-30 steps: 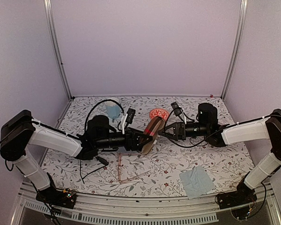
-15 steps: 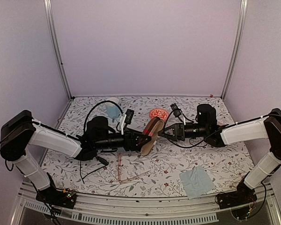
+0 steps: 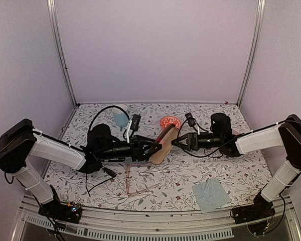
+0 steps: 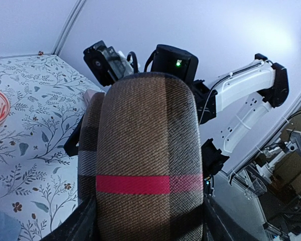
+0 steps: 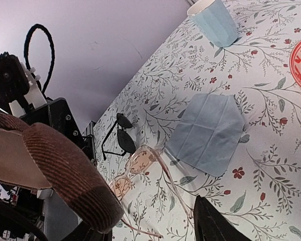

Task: Organize the sunglasses
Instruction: Open the sunglasses case.

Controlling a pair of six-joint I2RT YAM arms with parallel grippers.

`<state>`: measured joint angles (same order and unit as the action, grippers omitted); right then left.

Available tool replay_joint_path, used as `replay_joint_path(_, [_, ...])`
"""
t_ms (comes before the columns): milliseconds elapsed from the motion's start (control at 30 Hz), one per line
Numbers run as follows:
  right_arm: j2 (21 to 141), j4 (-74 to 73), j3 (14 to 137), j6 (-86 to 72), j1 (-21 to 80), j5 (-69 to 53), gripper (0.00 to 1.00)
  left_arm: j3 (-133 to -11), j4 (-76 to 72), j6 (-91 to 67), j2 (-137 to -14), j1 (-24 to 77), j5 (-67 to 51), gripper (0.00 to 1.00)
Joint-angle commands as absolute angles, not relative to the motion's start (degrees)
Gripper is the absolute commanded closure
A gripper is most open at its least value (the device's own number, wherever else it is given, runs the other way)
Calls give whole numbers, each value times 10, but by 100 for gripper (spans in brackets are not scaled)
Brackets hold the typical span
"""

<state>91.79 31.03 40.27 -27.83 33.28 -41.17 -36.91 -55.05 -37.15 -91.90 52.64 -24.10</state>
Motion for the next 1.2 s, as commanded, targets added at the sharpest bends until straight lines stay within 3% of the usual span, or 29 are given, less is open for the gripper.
replay_joint_path(0, [945,266,390,-272,322,-334,45,-376,-684,-376,-877,544,-336,100])
replay_joint_path(167, [927,301,376,-265,321,-371,43,-378,-662,-372,-874,542,-324,100])
replay_joint_path(333, [870,319,361,-231,322,-442,30,-405,-556,-337,-871,541,-280,100])
replay_joint_path(467, [820,285,361,-196,323,-465,21,-435,-482,-305,-879,541,-278,100])
replay_joint_path(700, [761,176,372,-133,323,-438,12,-481,-402,-282,-903,541,-313,100])
replay_joint_path(833, [749,174,372,-127,323,-481,7,-495,-372,-271,-910,543,-293,100])
replay_joint_path(1167, [698,217,360,-204,329,-438,5,-501,-352,-260,-917,555,-270,100])
